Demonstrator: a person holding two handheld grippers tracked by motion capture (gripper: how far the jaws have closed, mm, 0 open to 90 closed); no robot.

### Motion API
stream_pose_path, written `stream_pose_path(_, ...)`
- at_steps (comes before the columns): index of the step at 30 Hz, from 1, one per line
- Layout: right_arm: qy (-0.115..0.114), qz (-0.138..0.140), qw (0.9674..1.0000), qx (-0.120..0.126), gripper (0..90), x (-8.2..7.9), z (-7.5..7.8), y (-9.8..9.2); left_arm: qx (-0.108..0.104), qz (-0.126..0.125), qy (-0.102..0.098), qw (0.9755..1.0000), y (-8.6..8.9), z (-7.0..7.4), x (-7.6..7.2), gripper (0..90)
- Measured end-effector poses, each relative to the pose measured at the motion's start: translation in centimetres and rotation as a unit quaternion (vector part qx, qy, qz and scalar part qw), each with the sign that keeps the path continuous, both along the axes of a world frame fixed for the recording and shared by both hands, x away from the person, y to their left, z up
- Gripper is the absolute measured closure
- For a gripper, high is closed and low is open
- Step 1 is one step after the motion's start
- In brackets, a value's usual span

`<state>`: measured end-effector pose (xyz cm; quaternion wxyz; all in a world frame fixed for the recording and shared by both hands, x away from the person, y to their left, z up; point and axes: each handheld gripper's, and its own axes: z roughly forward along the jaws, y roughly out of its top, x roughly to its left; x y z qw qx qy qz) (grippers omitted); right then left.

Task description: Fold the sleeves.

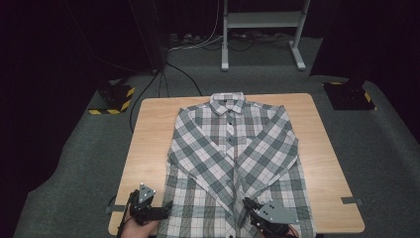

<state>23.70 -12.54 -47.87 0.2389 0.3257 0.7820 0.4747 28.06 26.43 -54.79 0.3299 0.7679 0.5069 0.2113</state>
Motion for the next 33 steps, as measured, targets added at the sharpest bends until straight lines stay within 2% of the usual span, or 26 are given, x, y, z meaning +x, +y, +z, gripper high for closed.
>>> stream_pose_path(5,-0.007,0.029,0.9995,-0.007,85.2,0.2,0.5,2.4,0.0,0.0,0.001,1.0,0.0,0.0,0.0,0.7)
stream_pose_path(11,-0.005,0.055,0.9983,-0.018,85.2,0.4,0.3,4.8,0.0,0.0,0.0,1.0,0.0,0.0,0.0,0.7)
stream_pose_path(20,0.008,0.085,0.9959,-0.03,84.8,0.6,-0.4,7.1,0.0,-0.001,0.0,1.0,0.0,0.0,0.0,0.7)
stream_pose_path(22,0.011,0.093,0.9951,-0.032,82.1,0.7,-0.6,7.5,0.0,0.0,0.0,1.0,0.0,0.0,0.0,0.7)
stream_pose_path(26,0.012,0.102,0.9943,-0.028,74.8,0.6,-0.7,8.0,-0.001,-0.001,0.0,1.0,0.0,0.0,0.0,0.7)
stream_pose_path(33,0.009,0.089,0.9959,-0.018,67.6,1.1,-0.7,7.0,0.0,-0.002,0.0,1.0,0.0,0.0,0.0,0.7)
